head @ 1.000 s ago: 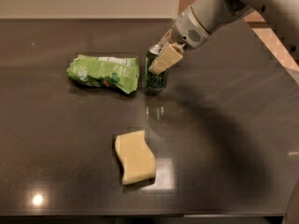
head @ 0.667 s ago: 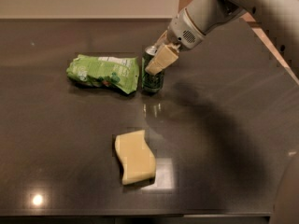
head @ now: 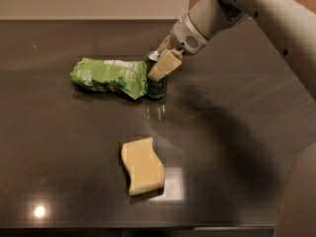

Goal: Move green can near green rice chip bag

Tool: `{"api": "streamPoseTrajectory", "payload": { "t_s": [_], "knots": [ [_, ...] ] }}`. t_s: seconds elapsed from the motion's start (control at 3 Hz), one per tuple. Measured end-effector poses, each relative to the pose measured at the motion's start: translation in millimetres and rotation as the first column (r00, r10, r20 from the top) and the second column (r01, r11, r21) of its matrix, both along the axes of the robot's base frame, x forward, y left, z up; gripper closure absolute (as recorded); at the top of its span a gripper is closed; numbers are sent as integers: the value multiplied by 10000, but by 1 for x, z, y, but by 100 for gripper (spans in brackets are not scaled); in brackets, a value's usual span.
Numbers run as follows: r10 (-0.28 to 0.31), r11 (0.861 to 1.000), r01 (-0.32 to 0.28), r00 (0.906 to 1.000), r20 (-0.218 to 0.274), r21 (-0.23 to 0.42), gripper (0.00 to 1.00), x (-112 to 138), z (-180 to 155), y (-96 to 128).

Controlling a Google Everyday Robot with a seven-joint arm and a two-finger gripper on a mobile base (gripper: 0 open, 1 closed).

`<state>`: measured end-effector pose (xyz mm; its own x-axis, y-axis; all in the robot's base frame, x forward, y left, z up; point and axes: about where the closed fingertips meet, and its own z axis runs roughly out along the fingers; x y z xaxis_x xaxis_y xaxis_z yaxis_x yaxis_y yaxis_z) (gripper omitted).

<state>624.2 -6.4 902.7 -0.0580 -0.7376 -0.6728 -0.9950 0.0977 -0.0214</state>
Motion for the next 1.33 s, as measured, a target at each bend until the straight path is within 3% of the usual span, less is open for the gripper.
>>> {"api": "streamPoseTrajectory", "payload": {
  "t_s": [0.67,1.0,1.33],
  "knots": [
    [229,9994,-222,9993,287,-269,12,4,-10,3],
    [251,9994,-244,9994,249,-254,0,4,-11,5],
    [252,9994,-246,9994,248,-254,0,4,-11,5]
  ]
}}
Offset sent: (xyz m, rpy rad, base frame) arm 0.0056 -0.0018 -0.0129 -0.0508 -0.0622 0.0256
